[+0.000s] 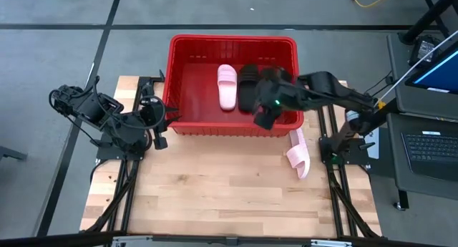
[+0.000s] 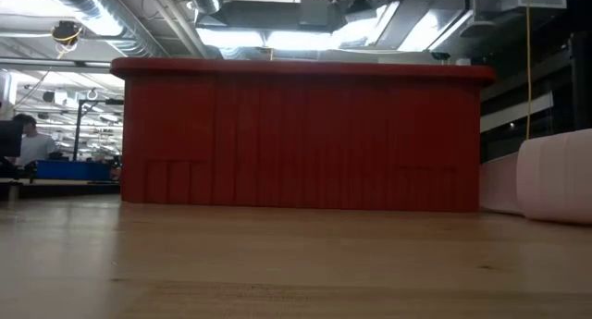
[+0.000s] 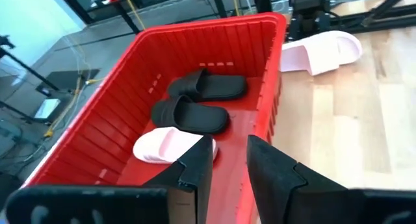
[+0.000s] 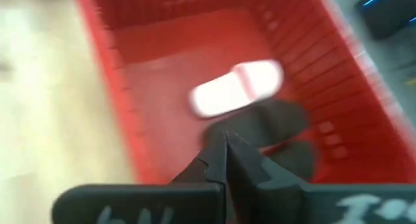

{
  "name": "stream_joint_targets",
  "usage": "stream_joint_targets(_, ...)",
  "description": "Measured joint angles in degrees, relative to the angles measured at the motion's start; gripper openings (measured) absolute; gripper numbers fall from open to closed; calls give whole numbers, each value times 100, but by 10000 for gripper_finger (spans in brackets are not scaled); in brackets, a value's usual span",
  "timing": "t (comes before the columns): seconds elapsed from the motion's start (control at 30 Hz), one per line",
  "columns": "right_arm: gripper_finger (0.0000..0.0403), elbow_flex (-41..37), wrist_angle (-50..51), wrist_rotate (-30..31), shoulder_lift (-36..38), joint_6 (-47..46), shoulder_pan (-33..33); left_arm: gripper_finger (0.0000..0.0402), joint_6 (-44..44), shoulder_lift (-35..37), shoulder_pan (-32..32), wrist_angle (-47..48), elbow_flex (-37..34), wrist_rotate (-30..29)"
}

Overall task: Pick and place slides into bin
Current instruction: Put the pink slipper into the red bin

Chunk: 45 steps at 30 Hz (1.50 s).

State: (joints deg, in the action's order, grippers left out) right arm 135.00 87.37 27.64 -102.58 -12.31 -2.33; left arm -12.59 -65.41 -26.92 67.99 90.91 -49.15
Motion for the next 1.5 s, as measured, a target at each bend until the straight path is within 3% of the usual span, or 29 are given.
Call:
stream_joint_targets(0.13, 5, -8, 271, -213, 141, -1076, -570, 88, 121, 0, 1, -2, 0, -14)
stream_joint_targets(0.33, 3, -33, 264, -441, 187, -1725, -1715, 88, 27, 0, 0, -43, 0, -33)
stream_joint_targets(0.67, 2, -124, 254, 965, 161, -3194, -3761, 88, -723, -43, 1, -48, 0, -183)
stream_joint_targets(1.03, 2, -2103, 154, 1645, 139, -6388, -5389, 88, -1008, -73, 2, -49, 0, -286)
stream_joint_targets(1.2, 2, -2970, -401, 1615, 141, -8380, -5731, 88, -1236, -72, 0, -50, 0, -280)
stream_joint_targets(1.33, 2, -3658, -1192, 1649, 137, -8933, -5765, 88, -1234, -73, 0, -50, 0, -279)
stream_joint_targets(1.5, 2, -4288, -1132, 1622, 137, -9936, -5627, 88, -1232, -74, 0, -48, 0, -275)
